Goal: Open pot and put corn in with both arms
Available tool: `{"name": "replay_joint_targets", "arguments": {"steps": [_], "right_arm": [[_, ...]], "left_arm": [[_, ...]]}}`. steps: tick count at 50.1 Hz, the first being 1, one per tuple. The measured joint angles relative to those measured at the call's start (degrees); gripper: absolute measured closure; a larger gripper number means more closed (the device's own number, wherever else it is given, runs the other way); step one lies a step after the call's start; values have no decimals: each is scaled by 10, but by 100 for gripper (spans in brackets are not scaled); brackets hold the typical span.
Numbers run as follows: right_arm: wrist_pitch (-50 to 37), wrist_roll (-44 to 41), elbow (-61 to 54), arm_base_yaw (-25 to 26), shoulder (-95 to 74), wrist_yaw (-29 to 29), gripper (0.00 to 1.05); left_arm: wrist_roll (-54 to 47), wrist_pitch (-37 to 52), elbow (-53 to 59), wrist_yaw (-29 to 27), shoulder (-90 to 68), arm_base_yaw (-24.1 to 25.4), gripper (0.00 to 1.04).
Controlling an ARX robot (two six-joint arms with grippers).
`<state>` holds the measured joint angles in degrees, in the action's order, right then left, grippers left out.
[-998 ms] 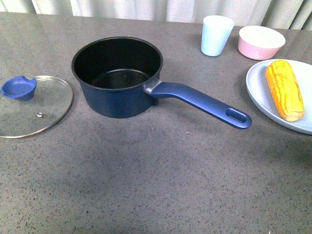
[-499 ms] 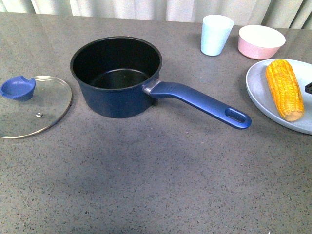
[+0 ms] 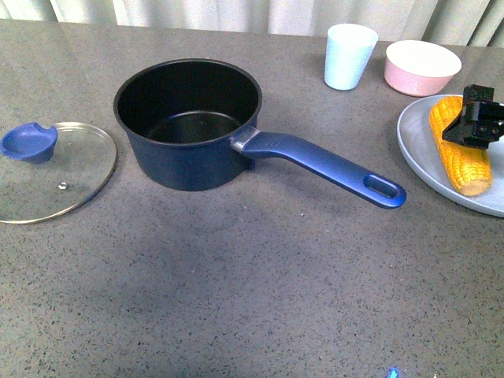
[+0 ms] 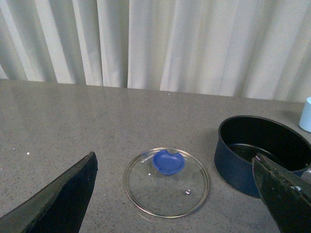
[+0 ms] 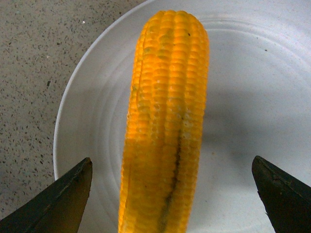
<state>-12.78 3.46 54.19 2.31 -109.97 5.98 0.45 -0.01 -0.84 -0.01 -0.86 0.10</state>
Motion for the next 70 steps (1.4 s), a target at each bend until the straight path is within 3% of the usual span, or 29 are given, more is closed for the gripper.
{"name": "replay_joint_targets", "arguments": {"steps": [11,26,35,45,60,70], "right_arm": [[2,2,23,-15,-28,-16,14],[9,3,25,-21,-49,-24,64],[10,4,3,-14,-11,4,82],[46,14,0,-45,114,40,84],[92,32,108,-211,92,54,83],[106,30,174,-289,36,52,82]], "left_arm": [[0,0,0,0,0,0,9],[0,0,0,0,0,0,9],[0,0,0,0,0,0,9],[0,0,0,0,0,0,9],[0,0,0,0,0,0,9],[0,0,0,0,0,0,9]]}}
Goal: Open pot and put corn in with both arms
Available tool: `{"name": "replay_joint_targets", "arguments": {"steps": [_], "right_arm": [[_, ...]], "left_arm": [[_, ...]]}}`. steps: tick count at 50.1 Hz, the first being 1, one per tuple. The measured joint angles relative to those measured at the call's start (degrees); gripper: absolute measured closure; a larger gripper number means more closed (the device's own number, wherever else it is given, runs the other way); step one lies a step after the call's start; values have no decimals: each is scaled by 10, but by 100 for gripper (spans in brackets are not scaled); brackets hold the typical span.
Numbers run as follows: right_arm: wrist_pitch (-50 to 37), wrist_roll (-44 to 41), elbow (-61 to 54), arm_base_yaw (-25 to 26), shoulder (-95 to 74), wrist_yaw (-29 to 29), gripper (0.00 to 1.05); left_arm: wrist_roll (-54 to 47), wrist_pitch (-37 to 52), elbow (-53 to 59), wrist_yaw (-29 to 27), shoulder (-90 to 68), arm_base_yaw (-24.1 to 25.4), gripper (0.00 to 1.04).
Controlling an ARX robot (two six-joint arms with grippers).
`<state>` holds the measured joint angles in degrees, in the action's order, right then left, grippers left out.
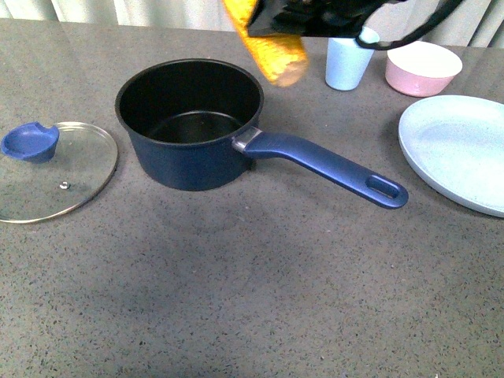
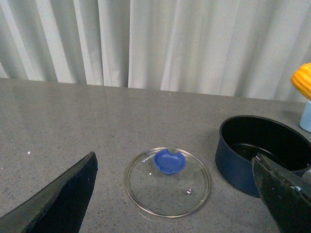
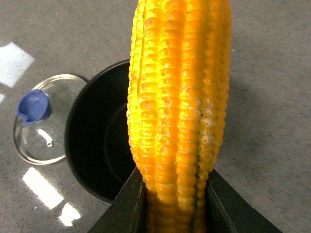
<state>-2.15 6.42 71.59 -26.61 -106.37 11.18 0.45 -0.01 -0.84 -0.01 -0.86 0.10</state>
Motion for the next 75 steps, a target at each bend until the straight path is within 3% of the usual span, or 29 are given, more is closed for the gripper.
{"name": "replay_joint_targets", "arguments": {"steps": [14,21,29,41,46,53,63,69,75], "right_arm": [[25,-7,73,-49,-83,-11,79],[32,-14,100,-57,-115,-23,69],[35,-16,124,-64,-140,-29,66],[38,-16,139,-71,-157,-38,38],[38,-16,139,-71,-158,-40,20],[21,-15,119,-66,-149,-39,9],[-56,-30,-2,-20,-38,-62,9],[-88,-61,-100,47,85,-75,9],[-88,-60,-212,147,227,-52,9]], "left_arm": [[0,0,0,0,0,0,9],[0,0,0,0,0,0,9],[0,0,0,0,0,0,9],[0,0,0,0,0,0,9],[0,0,0,0,0,0,9],[0,0,0,0,0,0,9],[0,0,0,0,0,0,9],[0,0,0,0,0,0,9],[0,0,0,0,0,0,9]]}}
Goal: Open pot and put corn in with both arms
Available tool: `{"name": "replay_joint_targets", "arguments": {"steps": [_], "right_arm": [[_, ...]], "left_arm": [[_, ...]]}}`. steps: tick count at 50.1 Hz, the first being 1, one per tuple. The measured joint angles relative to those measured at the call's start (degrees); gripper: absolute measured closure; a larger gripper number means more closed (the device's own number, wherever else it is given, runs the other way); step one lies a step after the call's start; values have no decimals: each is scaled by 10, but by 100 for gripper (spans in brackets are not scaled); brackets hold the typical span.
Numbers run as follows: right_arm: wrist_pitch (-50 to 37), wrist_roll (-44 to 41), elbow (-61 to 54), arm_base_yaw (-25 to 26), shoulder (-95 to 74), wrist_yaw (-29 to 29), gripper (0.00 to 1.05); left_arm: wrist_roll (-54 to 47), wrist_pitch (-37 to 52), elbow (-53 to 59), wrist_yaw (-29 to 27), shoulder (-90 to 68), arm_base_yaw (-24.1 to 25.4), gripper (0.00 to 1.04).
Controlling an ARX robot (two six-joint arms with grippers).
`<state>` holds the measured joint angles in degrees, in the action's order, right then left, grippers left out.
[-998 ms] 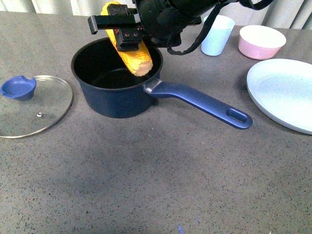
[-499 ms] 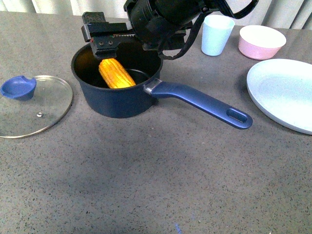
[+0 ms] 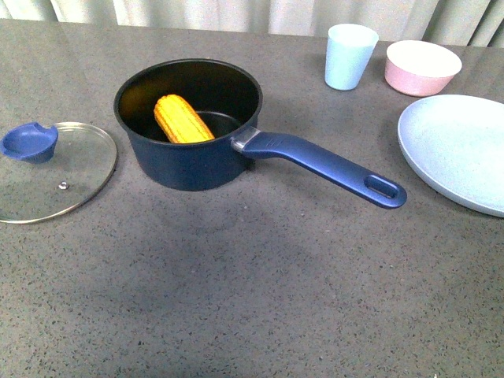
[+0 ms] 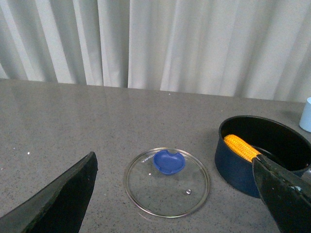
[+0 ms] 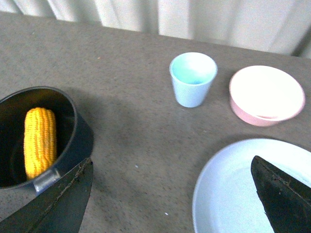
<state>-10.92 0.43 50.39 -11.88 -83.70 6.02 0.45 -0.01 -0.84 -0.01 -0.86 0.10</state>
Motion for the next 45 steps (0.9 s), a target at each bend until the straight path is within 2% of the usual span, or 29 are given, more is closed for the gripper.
{"name": "replay_joint_targets", "arguments": {"steps": [10,17,18,24,27,30,40,44,45], "right_arm": [[44,2,-121,136,197,88,9],[48,2,-134,168,230,92,9],[33,2,-140,166,230,79,10],[-150,0,-221,136,243,-37,27],[-220,-1,-273,124,267,-54,41],[-236,-1,-303,121,292,-55,54],[-242,-1,-361,121,333,-59,82],[-242,-1,-387,121,362,-59,99],[-242,-1,-389,121,365,-59,101]], "left_arm": [[0,0,0,0,0,0,9],[0,0,0,0,0,0,9],[0,0,0,0,0,0,9],[0,0,0,0,0,0,9],[0,0,0,0,0,0,9],[0,0,0,0,0,0,9],[0,0,0,0,0,0,9],[0,0,0,0,0,0,9],[0,0,0,0,0,0,9]]}}
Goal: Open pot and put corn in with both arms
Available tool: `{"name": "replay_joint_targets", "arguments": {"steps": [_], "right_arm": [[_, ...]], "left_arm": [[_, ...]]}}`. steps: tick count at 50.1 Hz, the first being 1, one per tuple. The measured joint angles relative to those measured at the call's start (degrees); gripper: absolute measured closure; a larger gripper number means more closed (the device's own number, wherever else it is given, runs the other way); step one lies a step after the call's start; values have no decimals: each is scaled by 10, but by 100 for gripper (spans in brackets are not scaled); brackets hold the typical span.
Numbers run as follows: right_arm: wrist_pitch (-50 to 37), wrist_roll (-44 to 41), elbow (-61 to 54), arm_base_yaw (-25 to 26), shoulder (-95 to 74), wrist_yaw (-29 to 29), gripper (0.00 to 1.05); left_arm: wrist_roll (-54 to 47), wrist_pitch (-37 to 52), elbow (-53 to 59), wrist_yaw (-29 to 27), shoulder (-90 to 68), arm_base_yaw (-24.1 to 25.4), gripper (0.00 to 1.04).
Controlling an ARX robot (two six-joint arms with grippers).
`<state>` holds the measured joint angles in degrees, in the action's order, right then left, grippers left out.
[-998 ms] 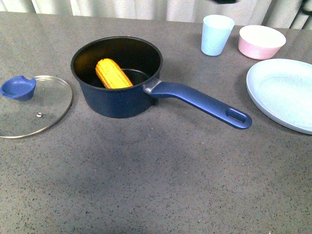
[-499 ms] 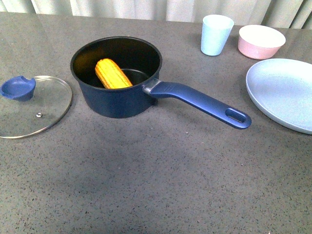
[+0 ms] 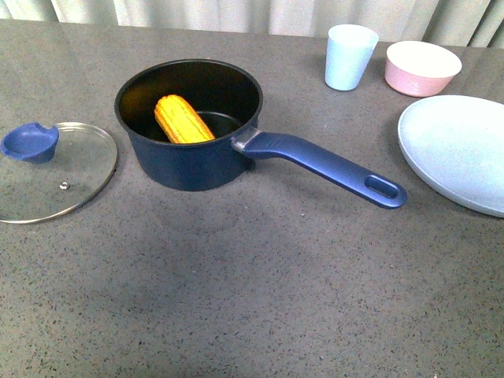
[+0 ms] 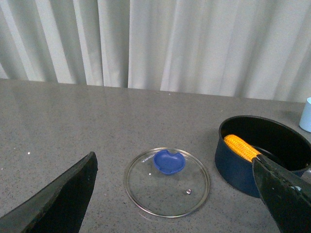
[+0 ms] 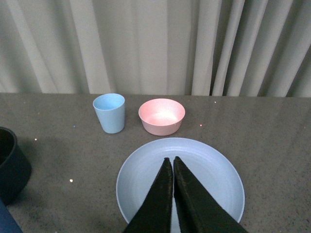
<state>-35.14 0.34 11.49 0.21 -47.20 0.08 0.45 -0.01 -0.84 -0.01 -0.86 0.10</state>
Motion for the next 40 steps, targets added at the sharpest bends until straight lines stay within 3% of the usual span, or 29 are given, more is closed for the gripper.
{"name": "replay_joint_targets", "arguments": {"steps": [40], "right_arm": [[96,-2,-102,0,212,-1,103]], "left_arm": [[0,0,0,0,0,0,9]]}}
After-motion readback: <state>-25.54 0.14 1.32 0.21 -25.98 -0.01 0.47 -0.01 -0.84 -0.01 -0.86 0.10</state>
